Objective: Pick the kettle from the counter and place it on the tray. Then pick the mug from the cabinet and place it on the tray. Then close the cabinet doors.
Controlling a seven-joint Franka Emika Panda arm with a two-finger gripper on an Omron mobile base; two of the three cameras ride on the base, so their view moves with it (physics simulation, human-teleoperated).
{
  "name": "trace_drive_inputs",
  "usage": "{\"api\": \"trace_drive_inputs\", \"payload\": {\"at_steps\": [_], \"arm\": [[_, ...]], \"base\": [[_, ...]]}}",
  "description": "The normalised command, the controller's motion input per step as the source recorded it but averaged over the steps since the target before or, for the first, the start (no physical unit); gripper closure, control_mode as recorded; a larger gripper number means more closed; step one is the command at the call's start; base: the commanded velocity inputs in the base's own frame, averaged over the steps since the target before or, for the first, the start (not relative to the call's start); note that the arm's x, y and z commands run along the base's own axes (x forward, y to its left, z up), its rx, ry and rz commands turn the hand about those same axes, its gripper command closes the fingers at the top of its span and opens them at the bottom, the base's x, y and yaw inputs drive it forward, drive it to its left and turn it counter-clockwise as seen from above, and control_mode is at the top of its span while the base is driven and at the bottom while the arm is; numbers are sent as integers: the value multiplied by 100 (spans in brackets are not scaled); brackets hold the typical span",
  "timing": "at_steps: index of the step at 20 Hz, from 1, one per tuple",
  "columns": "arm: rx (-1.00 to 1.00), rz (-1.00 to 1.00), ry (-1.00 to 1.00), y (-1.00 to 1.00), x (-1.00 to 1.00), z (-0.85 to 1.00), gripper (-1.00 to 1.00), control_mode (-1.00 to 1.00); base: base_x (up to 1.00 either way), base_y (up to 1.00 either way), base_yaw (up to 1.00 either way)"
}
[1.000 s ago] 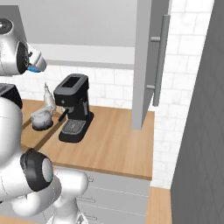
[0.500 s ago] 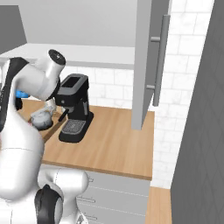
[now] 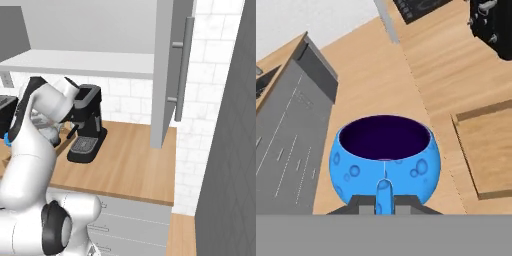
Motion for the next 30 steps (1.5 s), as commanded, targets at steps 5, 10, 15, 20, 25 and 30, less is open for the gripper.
{"api": "trace_drive_inputs", "payload": {"at_steps": [5, 10, 15, 20, 25, 30], "arm": [[2, 10, -14, 29, 0, -80, 100, -100], [14, 0, -19, 30, 0, -62, 100, -100], [15, -23, -18, 21, 18, -32, 100, -100], [3, -21, -9, 22, 44, -21, 100, -100], [0, -5, 0, 17, 58, -14, 100, -100], [0, 2, 5, 13, 54, -13, 100, -100]], "base": [[0, 0, 0], [0, 0, 0], [0, 0, 0], [0, 0, 0], [0, 0, 0], [0, 0, 0]]}}
